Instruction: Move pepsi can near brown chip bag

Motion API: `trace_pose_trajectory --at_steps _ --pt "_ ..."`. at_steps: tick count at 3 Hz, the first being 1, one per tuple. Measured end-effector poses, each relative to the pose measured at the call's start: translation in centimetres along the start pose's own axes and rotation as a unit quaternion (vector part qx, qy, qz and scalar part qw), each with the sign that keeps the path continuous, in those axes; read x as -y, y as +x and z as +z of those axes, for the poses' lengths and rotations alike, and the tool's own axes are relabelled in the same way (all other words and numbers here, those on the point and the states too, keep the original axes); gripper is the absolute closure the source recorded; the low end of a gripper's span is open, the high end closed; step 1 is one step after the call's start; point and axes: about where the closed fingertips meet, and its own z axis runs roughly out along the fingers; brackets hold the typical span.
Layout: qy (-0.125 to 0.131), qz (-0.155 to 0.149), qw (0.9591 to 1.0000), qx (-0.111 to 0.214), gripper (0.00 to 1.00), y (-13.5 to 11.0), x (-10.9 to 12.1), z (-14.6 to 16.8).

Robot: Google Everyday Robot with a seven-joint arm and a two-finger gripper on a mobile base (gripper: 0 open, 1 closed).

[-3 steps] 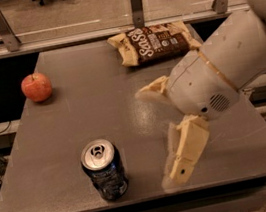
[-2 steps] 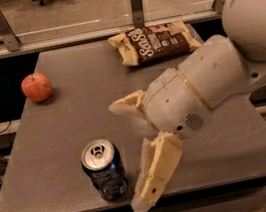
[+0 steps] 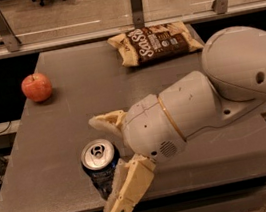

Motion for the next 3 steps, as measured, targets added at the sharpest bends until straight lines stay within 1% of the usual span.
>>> trace_pose_trajectory --at_steps 1,2,3 --pt "0.018 0.002 0.9998 0.007 0.0 1.3 1.2 0.1" --pt "0.028 0.01 0.9994 0.017 0.18 2.3 1.6 0.2" --pt "0.03 0.018 0.999 0.026 0.41 2.7 1.7 0.4"
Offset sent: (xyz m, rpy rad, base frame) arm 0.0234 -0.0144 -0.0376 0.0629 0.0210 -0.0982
